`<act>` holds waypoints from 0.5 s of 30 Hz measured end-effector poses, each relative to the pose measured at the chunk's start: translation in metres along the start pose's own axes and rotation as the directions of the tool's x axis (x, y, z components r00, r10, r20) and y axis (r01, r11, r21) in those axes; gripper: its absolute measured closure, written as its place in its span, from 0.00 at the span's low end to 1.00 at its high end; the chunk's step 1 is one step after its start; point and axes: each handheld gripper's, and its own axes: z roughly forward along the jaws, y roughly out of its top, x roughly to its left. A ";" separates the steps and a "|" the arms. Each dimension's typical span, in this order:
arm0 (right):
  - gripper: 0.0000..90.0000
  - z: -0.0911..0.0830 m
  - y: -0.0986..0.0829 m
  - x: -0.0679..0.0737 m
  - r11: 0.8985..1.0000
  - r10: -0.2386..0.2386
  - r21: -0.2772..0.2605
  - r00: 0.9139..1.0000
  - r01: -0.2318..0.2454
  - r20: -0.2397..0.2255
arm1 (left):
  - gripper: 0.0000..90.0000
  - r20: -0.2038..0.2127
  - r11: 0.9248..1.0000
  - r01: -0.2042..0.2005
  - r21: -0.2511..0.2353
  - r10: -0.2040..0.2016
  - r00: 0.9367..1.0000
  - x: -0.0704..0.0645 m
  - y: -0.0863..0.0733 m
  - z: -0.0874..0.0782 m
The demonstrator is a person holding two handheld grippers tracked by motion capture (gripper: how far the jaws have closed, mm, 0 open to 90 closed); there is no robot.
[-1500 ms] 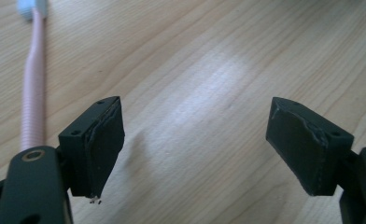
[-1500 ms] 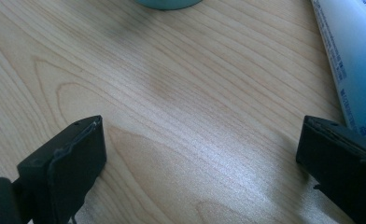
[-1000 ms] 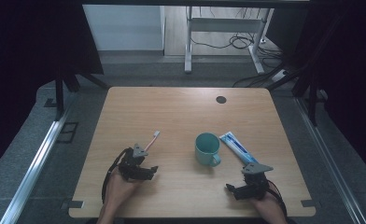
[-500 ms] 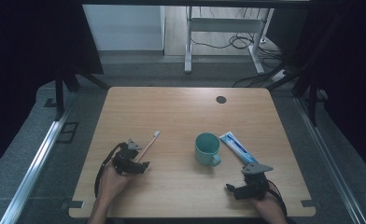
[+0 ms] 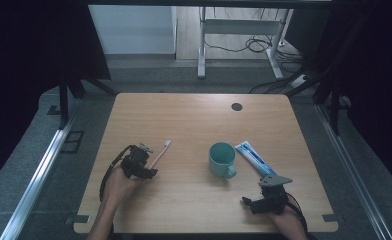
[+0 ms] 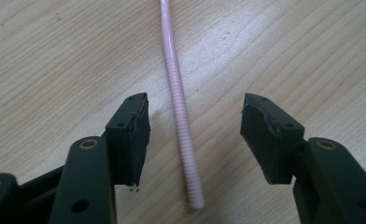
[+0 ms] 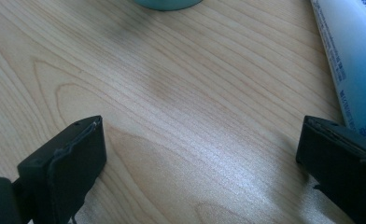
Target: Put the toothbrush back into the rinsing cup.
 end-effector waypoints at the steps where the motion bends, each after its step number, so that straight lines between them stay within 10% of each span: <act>1: 0.01 0.000 0.000 0.000 1.000 0.000 0.000 1.000 0.000 0.000 | 0.48 0.002 1.000 0.001 0.010 -0.001 1.000 0.001 0.002 0.000; 15: 0.01 0.000 0.000 0.000 1.000 -0.002 0.001 1.000 0.002 -0.001 | 0.59 0.036 0.988 0.019 0.156 -0.025 0.999 0.010 0.032 0.009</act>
